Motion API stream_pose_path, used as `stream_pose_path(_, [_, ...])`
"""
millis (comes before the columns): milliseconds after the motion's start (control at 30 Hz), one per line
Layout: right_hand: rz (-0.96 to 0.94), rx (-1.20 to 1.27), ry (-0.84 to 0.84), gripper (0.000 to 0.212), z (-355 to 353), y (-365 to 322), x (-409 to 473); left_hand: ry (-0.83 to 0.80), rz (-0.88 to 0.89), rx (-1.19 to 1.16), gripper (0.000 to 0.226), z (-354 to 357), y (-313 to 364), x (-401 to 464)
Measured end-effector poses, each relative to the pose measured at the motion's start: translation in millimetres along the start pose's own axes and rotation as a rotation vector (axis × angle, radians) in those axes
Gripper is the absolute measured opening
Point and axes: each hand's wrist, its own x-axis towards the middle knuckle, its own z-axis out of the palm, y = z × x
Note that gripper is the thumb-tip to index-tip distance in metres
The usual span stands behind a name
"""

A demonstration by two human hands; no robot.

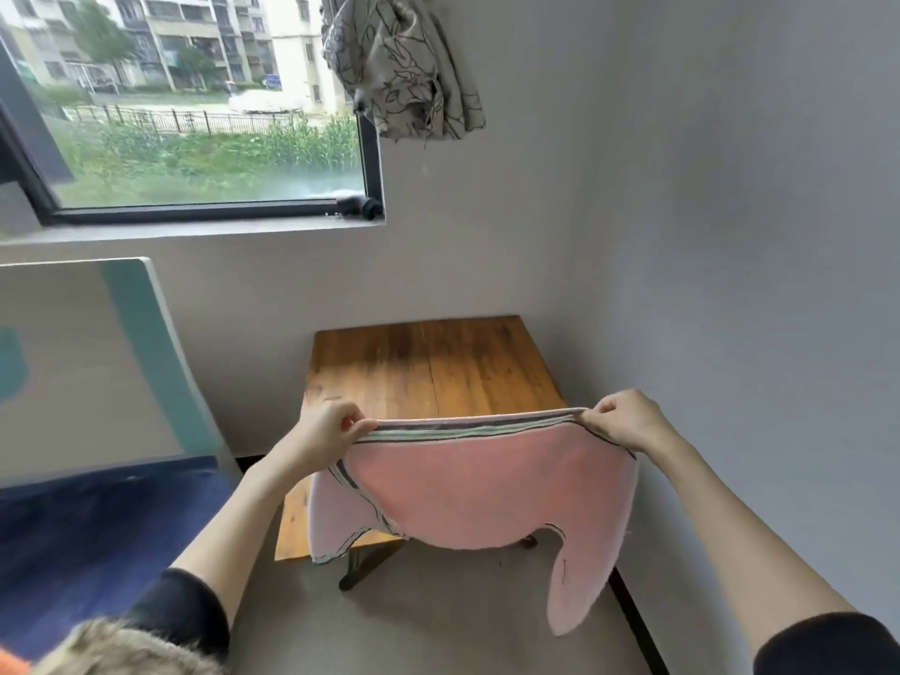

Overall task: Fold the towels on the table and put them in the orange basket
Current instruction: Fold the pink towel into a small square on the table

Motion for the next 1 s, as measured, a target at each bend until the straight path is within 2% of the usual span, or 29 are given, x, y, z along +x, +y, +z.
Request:
stream_pose_path(233, [0.053, -0.226, 0.036, 0.054, 33.3, -10.7, 93.8, -0.082, -0.070, 0.056, 0.023, 33.9, -29.9, 75.4])
stream_pose_path(400, [0.062, -0.371, 0.007, 0.047, 65.5, -21.1, 175.8, -0.082, -0.111, 0.008, 0.023, 57.6, -57.6, 153.9])
stream_pose_path(667, [0.039, -0.420, 0.017, 0.019, 122.9, -31.5, 301.2, -0.127, -0.236, -0.017, 0.023, 95.2, -103.8, 286.5])
stream_pose_path(867, [-0.011, -0.368, 0.006, 0.020, 147.4, -33.7, 365.8, -0.077, -0.316, 0.010, 0.025, 121.7, -115.5, 352.3])
stream_pose_path(1000, [-0.038, -0.347, 0.041, 0.025, 161.2, -31.3, 400.3, -0.031, -0.321, -0.052, 0.022, 134.6, -118.9, 375.4])
